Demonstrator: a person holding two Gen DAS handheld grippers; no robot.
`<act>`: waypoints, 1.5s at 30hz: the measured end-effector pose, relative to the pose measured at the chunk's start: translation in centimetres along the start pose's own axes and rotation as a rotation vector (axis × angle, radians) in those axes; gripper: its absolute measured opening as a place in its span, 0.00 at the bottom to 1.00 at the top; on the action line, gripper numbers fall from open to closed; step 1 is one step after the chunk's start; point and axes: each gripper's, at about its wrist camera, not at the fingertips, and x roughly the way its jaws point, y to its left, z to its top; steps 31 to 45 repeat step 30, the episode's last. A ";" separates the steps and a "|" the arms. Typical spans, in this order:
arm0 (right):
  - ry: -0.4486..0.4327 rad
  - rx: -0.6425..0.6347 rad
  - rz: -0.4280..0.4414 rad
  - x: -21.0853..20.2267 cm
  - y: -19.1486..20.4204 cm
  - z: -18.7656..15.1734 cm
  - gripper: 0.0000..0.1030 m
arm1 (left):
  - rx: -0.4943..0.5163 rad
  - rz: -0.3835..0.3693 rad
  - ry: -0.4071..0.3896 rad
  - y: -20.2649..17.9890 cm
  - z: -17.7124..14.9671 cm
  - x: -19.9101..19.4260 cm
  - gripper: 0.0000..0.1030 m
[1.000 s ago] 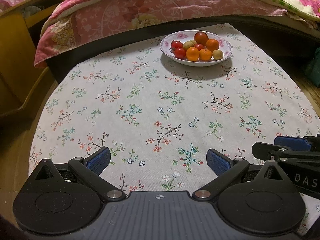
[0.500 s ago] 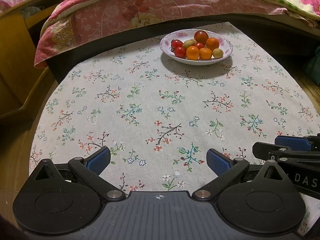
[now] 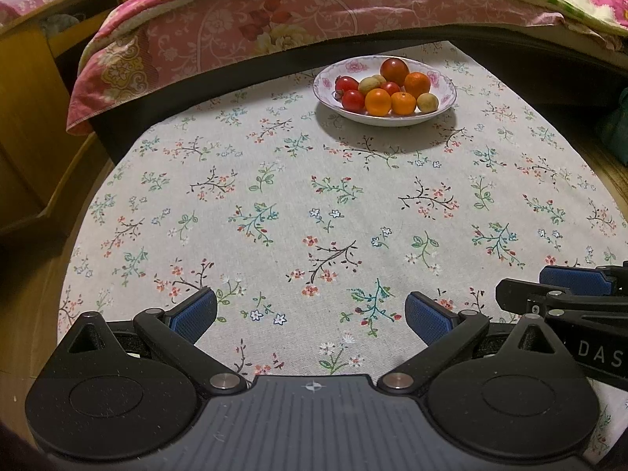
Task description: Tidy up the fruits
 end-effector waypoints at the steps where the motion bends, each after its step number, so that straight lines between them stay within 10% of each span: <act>1: 0.000 0.000 0.000 0.0 0.0 -0.1 0.34 | 0.000 0.000 0.000 0.0 0.0 0.0 1.00; 45: 0.004 -0.001 -0.002 0.2 0.0 0.0 0.34 | -0.015 0.008 -0.009 0.2 0.2 0.0 1.00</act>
